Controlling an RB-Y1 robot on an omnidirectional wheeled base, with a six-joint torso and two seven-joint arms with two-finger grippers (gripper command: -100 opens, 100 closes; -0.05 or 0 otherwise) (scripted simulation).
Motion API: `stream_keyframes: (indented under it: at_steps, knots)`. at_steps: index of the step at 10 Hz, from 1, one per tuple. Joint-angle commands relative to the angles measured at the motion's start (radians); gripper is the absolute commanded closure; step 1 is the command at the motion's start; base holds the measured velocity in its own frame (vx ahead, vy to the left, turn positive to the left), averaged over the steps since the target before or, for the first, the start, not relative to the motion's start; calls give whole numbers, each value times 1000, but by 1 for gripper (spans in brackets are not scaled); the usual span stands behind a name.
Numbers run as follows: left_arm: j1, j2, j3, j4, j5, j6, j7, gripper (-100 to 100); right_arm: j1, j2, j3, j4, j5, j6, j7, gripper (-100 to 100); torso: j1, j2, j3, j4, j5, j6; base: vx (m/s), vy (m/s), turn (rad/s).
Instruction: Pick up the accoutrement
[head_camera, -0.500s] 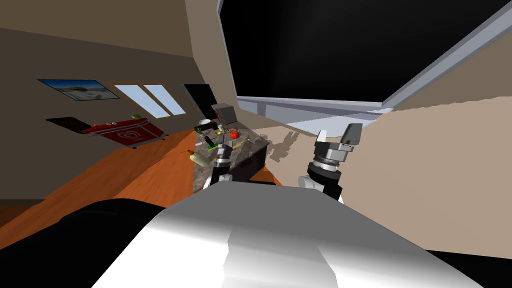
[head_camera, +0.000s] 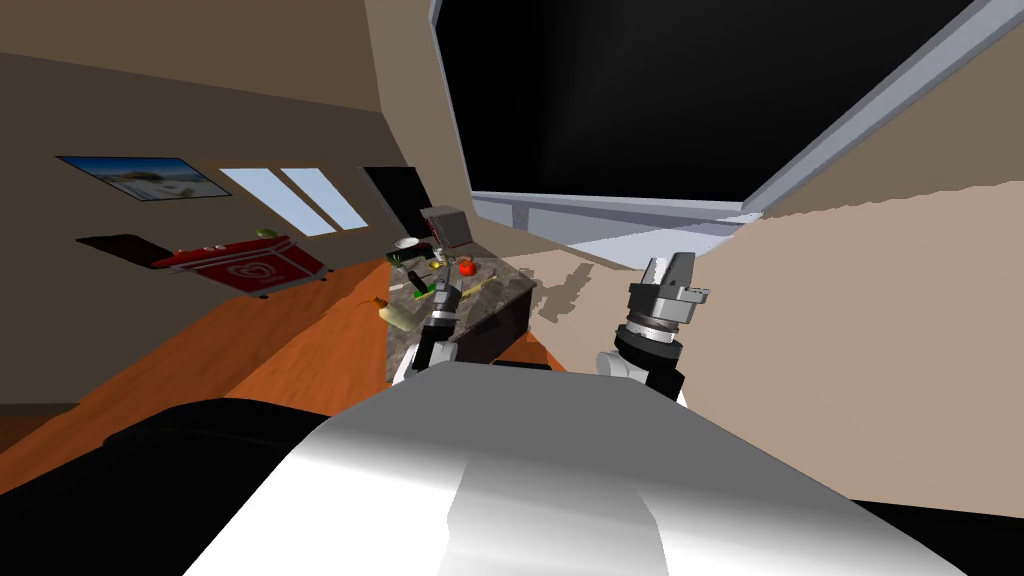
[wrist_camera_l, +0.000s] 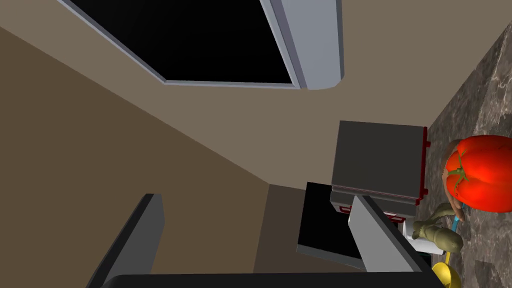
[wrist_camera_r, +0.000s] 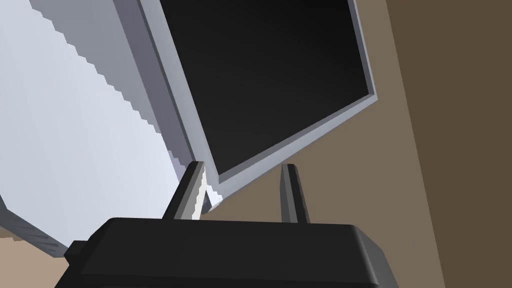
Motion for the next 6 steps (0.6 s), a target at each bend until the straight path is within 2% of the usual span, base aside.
stream_keyframes:
  at_steps: [1, 3, 4, 5, 6]
  knots:
    - [-13, 10, 7, 1, 0, 32, 1, -100, 0, 0, 0, 0, 0, 0, 0, 0, 0, 0, 0, 0, 0, 0, -39, -10, -10]
    - [-67, 51, 47, 27, 11, 94, 14, -100, 0, 0, 0, 0, 0, 0, 0, 0, 0, -1, 0, 0, 0, 0, -43, -13, -32]
    - [-67, 51, 47, 27, 11, 115, 14, -100, 0, 0, 0, 0, 0, 0, 0, 0, 0, 0, 0, 0, 0, 0, -37, -10, -13]
    - [-97, 72, 69, 43, 17, 148, 20, -100, 0, 0, 0, 0, 0, 0, 0, 0, 0, -1, 0, 0, 0, 0, -34, -14, -28]
    - [-97, 72, 69, 43, 17, 162, 20, -100, 0, 0, 0, 0, 0, 0, 0, 0, 0, -1, 0, 0, 0, 0, -26, -12, -14]
